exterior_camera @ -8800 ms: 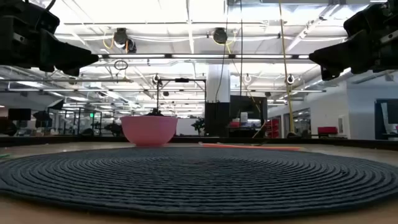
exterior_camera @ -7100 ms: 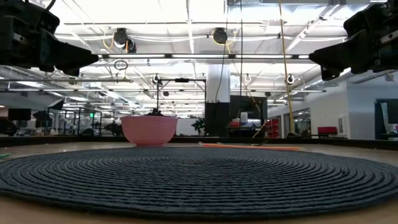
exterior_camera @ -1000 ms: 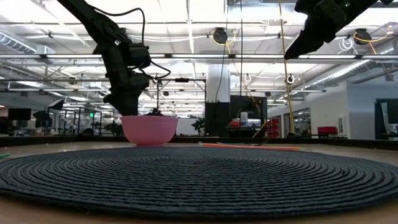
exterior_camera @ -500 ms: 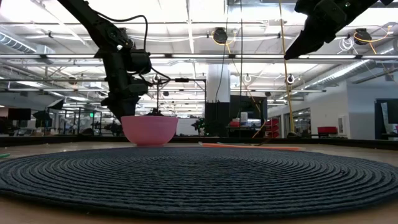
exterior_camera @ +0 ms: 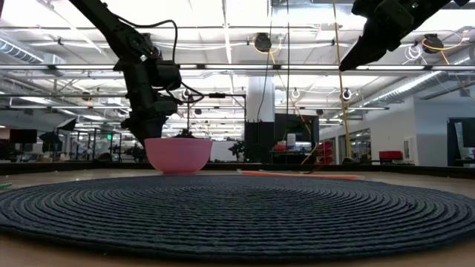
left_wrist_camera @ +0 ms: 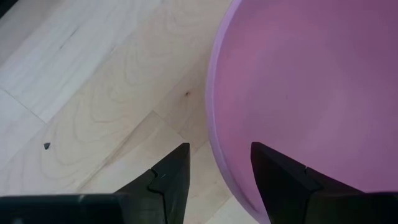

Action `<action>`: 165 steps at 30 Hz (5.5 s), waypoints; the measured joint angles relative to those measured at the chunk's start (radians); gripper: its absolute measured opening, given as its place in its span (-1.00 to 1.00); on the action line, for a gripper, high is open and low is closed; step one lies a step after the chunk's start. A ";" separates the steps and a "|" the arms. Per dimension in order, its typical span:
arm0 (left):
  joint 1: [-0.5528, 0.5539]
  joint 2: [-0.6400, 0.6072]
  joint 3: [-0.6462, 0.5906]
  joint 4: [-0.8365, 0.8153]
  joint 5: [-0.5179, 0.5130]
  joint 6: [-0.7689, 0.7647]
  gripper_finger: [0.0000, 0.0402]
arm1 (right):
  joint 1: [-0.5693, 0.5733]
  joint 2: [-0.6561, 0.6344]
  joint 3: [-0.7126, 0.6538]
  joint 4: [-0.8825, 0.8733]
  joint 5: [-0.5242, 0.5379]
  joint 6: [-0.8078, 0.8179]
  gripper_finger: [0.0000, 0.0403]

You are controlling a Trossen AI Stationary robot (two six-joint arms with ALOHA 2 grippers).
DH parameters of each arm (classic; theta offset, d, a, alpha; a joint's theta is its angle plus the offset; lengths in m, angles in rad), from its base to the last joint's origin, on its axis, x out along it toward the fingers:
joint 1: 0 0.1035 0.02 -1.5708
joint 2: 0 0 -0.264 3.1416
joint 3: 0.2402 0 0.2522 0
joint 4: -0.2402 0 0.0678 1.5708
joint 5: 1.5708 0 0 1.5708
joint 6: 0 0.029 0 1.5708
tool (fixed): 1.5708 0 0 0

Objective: Pick & Place Utensil
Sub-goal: Put the pink bowl on the blue mat

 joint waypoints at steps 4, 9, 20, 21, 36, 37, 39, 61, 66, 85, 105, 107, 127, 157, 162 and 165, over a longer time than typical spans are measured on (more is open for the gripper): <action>0.000 0.000 0.000 0.001 0.000 0.000 -0.14 | 0.000 0.000 0.000 0.000 0.000 0.000 -0.01; 0.000 0.000 0.000 0.015 0.000 0.000 -0.29 | 0.000 0.000 0.000 0.000 0.001 0.000 -0.01; 0.000 0.000 0.000 0.023 -0.001 0.026 -0.80 | 0.000 0.000 0.000 0.000 0.001 0.003 -0.01; 0.000 0.000 0.000 0.024 -0.001 0.032 -0.83 | 0.000 0.000 0.000 0.000 0.001 0.002 -0.01; 0.000 0.000 0.000 0.039 -0.002 0.048 -0.84 | 0.000 0.000 0.000 0.000 0.002 0.002 -0.01; 0.000 0.000 0.000 0.039 -0.002 0.048 -0.83 | 0.000 0.000 0.000 0.000 0.002 0.002 -0.01; -0.001 0.000 0.000 0.038 -0.002 0.048 -0.85 | 0.000 0.000 0.000 0.000 0.001 0.002 -0.01; -0.001 0.000 0.000 0.037 -0.001 0.047 -0.89 | 0.000 0.000 0.000 0.000 0.002 0.002 -0.01; -0.004 0.000 0.000 0.038 0.000 0.056 -0.96 | 0.000 0.000 0.000 0.000 0.001 0.002 -0.01; -0.014 0.000 0.000 0.040 0.000 0.064 -0.97 | 0.000 0.000 0.000 0.000 0.001 0.003 -0.01; -0.052 -0.088 0.000 0.034 0.047 0.049 -0.98 | 0.000 0.000 0.000 -0.001 0.001 0.001 -0.01; -0.070 -0.118 0.000 0.031 0.053 0.036 -0.98 | 0.000 0.000 0.000 -0.001 0.001 0.000 -0.01; -0.514 -0.222 0.000 0.053 0.026 -0.180 -0.98 | 0.000 0.000 0.000 0.011 0.001 -0.023 -0.01; -0.846 -0.064 0.023 0.215 -0.063 -0.395 -0.98 | 0.000 0.001 0.000 0.077 0.000 -0.046 -0.01; -0.844 -0.027 0.078 0.138 -0.102 -0.382 -0.98 | 0.000 0.001 0.000 0.077 0.000 -0.046 -0.01; -0.837 0.011 0.093 0.130 -0.084 -0.368 -0.98 | 0.000 0.003 0.000 0.074 0.000 -0.043 -0.01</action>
